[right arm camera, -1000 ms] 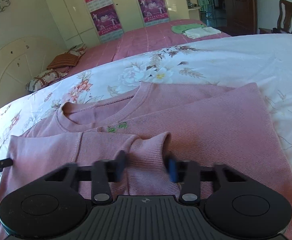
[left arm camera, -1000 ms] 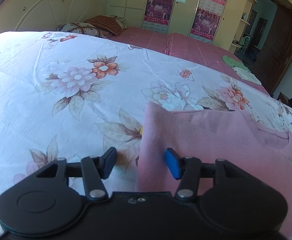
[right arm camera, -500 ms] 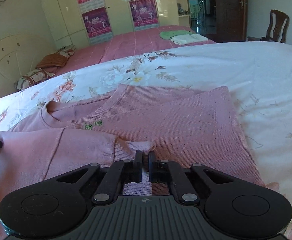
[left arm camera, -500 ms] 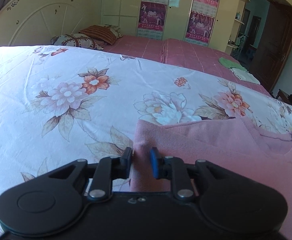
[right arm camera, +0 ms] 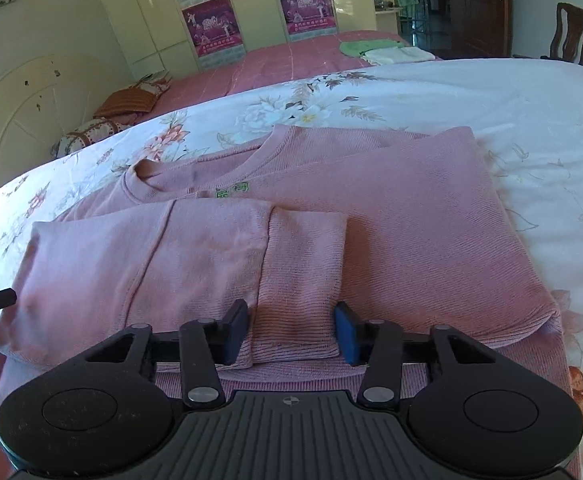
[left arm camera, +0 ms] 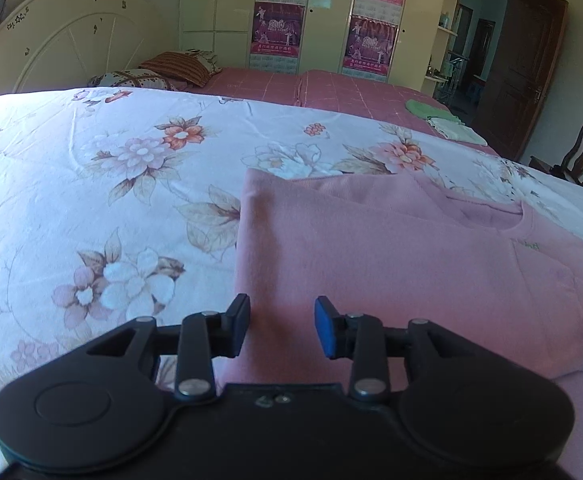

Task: Fold small clothes
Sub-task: 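Grasp the sweatshirt side edge with the left tool and fold it inward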

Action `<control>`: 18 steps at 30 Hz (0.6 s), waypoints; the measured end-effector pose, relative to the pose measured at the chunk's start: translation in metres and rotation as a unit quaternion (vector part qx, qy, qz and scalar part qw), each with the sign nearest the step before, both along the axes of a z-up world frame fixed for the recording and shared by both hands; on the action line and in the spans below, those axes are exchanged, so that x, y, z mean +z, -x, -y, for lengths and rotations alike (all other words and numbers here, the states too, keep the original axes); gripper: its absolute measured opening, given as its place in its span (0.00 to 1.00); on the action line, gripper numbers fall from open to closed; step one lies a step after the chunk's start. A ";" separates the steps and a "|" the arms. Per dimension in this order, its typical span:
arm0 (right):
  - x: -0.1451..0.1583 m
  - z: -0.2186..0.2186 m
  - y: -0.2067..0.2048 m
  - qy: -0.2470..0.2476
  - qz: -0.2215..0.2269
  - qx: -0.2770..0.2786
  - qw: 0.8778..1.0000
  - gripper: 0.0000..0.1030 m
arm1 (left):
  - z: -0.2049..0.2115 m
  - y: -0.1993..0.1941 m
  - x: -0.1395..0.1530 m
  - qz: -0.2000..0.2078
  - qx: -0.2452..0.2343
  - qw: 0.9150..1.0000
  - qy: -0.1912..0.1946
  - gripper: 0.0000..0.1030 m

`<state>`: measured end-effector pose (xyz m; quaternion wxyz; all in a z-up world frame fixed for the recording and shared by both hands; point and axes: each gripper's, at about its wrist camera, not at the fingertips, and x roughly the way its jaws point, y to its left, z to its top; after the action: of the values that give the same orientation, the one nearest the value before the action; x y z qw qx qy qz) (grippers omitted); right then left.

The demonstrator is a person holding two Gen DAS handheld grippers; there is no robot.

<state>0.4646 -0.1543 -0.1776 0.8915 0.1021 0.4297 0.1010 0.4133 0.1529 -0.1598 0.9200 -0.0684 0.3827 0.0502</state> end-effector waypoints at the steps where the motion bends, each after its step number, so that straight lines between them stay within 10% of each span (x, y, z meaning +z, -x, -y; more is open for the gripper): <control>1: 0.000 -0.001 0.001 0.001 -0.001 0.004 1.000 0.29 | 0.002 0.003 -0.001 -0.004 -0.001 1.000 0.000 0.34; 9: 0.021 0.003 0.013 0.087 0.066 -0.005 0.994 0.02 | 0.014 0.007 -0.015 -0.021 -0.003 1.000 -0.020 0.34; 13: -0.002 0.016 0.007 0.069 0.006 -0.007 0.998 0.02 | 0.017 0.008 -0.016 -0.019 -0.004 0.999 -0.029 0.35; 18: 0.013 0.024 0.015 0.036 0.033 -0.025 0.998 0.03 | 0.023 0.008 -0.010 -0.021 -0.010 0.999 -0.035 0.40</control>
<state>0.4500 -0.1780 -0.1648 0.9106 0.0768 0.4007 0.0665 0.4050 0.1300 -0.1698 0.9139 -0.0318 0.4008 0.0558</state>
